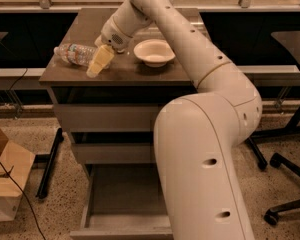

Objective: Place water bottle into bottom drawer

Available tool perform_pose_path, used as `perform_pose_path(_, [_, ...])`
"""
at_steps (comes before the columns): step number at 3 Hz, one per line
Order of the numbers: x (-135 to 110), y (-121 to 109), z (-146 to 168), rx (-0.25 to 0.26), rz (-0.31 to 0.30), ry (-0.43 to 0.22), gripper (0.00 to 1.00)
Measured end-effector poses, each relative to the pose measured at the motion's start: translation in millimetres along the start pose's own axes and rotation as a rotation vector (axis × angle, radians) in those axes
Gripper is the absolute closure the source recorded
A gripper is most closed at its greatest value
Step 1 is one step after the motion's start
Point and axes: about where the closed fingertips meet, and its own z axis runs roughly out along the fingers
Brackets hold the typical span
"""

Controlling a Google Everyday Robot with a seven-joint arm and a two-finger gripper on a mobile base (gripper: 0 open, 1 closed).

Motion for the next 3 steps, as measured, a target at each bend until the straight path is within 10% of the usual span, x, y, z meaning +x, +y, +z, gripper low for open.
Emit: perform_pose_path(3, [12, -14, -3, 0.035, 0.067, -0.014, 0.87])
